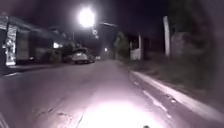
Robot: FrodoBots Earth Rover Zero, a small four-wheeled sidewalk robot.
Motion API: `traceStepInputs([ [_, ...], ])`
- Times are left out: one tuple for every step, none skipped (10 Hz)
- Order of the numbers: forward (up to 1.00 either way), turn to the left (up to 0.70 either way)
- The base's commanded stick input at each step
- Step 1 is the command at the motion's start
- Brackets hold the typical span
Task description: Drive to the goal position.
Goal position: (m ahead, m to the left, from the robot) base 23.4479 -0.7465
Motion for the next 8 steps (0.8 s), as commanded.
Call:
traceStepInputs([
  [0.7,0.0],
  [0.7,0.0],
  [0.7,0.0],
  [0.7,0.0],
  [0.7,0.0],
  [0.7,0.0],
  [0.7,0.0],
  [0.7,0.0],
])
